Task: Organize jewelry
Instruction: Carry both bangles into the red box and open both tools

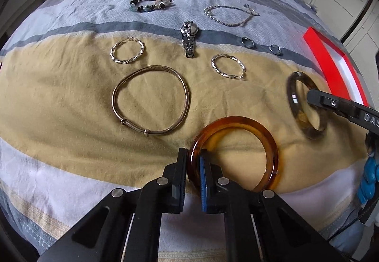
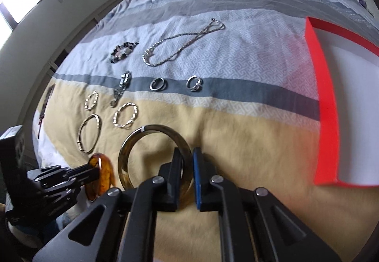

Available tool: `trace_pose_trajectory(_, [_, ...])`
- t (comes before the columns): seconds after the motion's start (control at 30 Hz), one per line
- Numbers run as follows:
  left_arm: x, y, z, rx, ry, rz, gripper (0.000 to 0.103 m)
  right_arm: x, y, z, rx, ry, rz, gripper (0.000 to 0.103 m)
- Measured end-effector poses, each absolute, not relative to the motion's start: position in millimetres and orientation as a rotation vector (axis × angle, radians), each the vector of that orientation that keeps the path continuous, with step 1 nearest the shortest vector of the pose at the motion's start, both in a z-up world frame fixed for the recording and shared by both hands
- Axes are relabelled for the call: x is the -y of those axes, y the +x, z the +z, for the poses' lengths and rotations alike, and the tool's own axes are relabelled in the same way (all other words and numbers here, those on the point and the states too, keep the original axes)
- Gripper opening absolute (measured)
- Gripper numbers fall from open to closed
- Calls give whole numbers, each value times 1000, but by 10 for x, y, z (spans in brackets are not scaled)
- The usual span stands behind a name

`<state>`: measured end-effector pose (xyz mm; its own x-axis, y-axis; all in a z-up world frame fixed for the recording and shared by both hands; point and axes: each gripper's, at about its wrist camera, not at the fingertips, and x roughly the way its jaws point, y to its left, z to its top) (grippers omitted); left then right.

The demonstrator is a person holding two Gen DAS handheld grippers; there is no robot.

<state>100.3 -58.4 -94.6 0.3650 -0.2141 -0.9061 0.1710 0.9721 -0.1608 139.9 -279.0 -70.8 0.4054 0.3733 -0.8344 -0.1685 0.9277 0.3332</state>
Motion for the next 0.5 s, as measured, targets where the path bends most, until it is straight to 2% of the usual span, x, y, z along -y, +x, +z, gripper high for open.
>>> trace_pose_trajectory(0.5, [375,802,-606,-1109,-136,-252,9,3240,904,-153,-994,266,280,9])
